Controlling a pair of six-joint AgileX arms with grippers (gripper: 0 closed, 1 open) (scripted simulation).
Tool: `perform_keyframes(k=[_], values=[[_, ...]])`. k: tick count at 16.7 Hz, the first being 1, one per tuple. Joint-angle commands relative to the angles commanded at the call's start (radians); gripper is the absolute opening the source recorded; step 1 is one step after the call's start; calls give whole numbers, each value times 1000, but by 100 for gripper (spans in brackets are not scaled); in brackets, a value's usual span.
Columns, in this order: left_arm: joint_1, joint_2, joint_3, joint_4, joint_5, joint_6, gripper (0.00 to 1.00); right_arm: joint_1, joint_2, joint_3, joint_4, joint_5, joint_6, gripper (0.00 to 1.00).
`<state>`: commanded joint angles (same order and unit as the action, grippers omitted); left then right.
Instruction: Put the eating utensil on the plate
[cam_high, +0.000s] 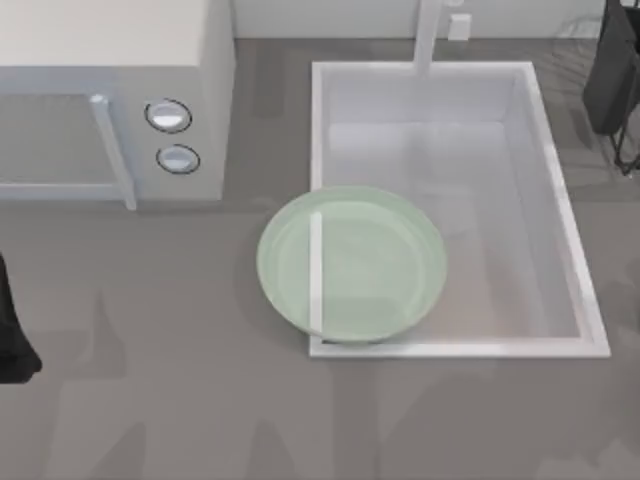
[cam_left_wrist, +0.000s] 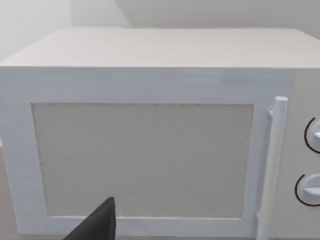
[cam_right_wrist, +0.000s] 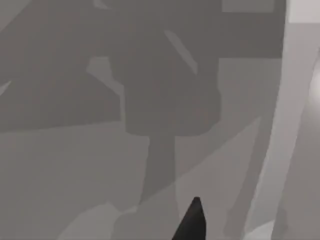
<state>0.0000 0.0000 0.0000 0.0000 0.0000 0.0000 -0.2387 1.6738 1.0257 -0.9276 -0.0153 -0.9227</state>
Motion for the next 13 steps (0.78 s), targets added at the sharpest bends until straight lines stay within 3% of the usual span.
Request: perform_keyframes(k=[5,13], values=[[0,0,0,0,0,0,100,0,-82,116,-185,0,1,0],[0,0,0,0,0,0,100,59,-20,186,-216,0,-6,0]])
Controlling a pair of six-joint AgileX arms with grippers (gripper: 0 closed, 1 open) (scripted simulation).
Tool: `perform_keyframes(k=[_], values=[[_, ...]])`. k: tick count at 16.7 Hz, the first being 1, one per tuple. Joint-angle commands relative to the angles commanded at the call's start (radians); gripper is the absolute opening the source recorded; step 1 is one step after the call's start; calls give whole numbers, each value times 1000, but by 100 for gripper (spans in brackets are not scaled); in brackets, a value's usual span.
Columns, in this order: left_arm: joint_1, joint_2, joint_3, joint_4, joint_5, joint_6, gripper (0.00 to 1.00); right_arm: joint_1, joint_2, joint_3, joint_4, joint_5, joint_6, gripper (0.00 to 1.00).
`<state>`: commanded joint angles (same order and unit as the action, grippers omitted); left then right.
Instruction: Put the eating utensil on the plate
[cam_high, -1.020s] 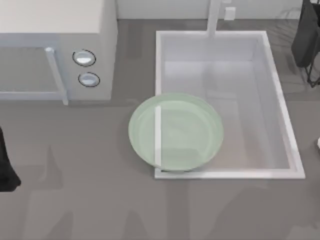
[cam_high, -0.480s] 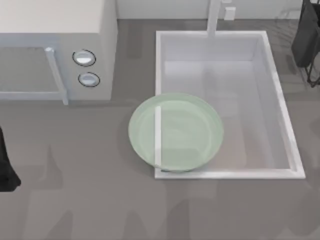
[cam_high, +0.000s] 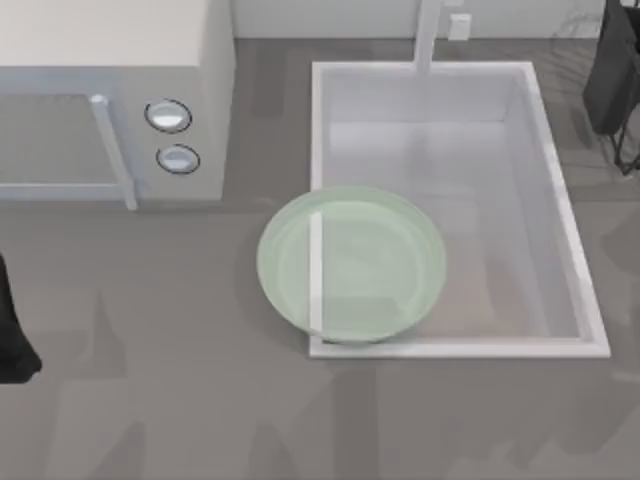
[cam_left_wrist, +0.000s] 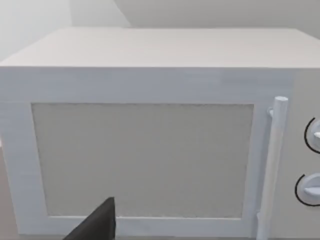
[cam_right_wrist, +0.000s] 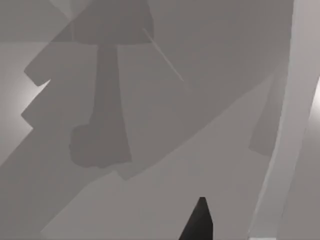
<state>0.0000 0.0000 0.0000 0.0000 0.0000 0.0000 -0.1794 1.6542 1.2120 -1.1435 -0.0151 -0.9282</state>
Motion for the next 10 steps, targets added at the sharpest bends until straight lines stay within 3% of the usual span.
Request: perform_keyframes(k=[4,10], values=[[0,0,0,0,0,0,100,175,210,238,-76,0,-22,0],[0,0,0,0,0,0,100,520,599,800,-209,-6,-40,0]])
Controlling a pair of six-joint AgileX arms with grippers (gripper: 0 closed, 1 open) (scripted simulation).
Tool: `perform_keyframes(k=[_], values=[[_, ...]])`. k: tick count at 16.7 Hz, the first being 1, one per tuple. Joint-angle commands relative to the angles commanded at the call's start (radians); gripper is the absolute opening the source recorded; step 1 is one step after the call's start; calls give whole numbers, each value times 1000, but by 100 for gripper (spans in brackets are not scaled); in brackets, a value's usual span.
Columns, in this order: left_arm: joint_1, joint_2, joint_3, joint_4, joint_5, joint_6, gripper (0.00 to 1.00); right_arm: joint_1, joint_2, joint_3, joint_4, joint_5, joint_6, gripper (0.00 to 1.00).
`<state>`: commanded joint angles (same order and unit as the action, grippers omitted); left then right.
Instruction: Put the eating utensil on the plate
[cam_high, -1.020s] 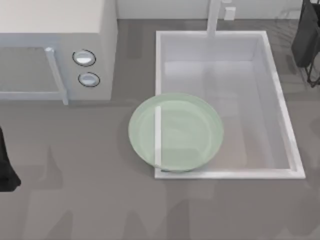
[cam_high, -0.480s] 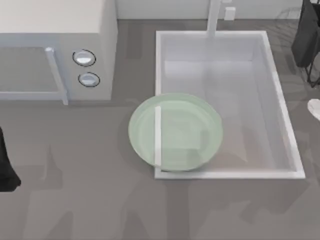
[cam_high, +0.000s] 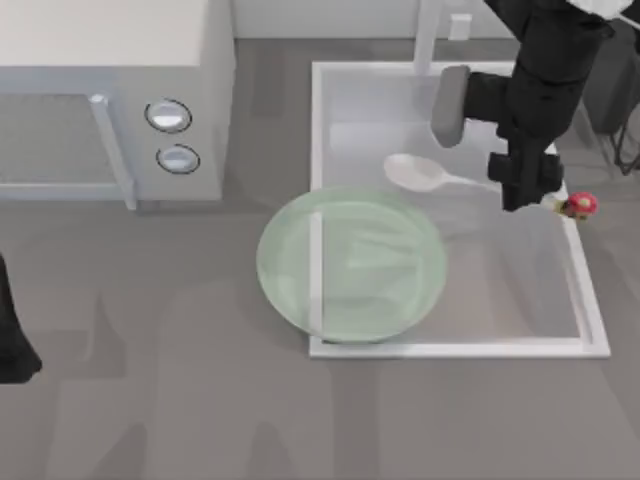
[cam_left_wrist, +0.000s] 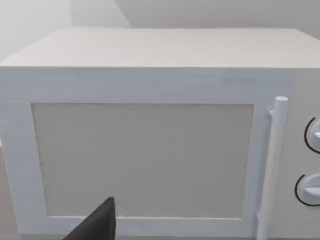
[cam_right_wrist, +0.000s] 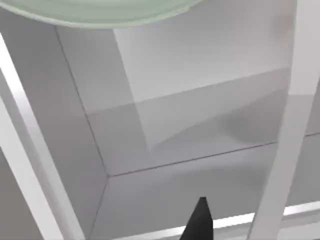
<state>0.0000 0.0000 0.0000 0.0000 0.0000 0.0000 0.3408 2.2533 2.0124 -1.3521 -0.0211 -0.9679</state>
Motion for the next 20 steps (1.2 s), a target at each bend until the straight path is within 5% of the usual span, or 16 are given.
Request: perform_keyframes(k=[7,20], values=[[0,0,0,0,0,0,100,288,264,368,-69,8,5,0],[0,0,0,0,0,0,100,255,259,355,-10,48,39,0]])
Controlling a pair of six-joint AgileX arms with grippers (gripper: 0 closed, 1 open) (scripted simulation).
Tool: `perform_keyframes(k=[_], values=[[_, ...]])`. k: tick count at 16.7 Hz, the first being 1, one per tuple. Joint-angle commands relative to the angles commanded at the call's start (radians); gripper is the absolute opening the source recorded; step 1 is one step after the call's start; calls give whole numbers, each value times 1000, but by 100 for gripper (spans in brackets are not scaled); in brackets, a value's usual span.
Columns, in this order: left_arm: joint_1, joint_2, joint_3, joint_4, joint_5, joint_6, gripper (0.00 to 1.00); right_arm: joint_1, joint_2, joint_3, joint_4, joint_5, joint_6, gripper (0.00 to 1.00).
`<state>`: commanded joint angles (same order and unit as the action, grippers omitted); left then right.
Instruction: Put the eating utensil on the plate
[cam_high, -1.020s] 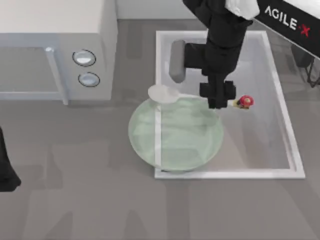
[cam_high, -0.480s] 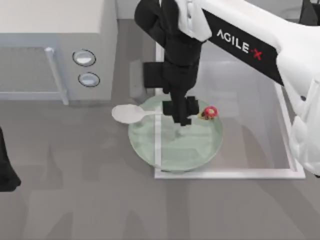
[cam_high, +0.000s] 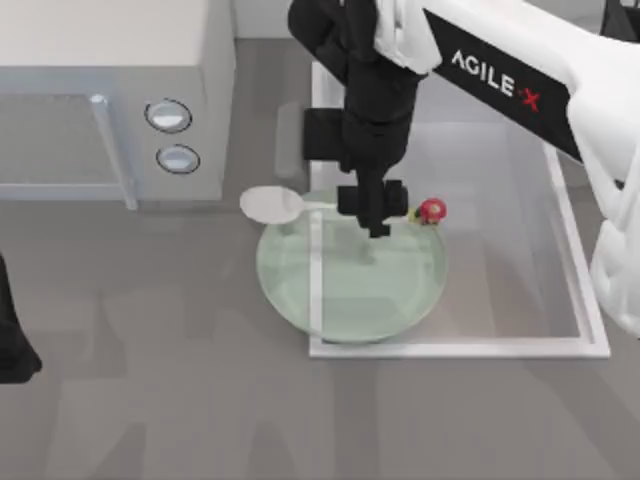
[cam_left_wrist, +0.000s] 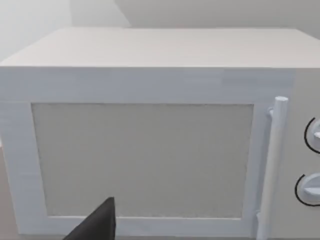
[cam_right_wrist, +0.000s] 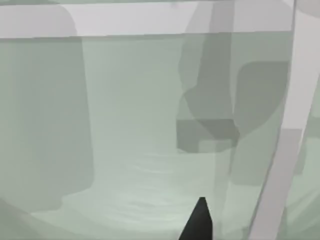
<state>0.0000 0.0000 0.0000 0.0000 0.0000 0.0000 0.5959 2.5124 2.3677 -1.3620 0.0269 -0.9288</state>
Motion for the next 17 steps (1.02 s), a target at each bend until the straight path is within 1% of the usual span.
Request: perform_keyframes(k=[6,17], values=[[0,0,0,0,0,0,100,-21,-21,-38,79,14,16,0],[0,0,0,0,0,0,100,33,-27,-125,127,-34,-22,0]])
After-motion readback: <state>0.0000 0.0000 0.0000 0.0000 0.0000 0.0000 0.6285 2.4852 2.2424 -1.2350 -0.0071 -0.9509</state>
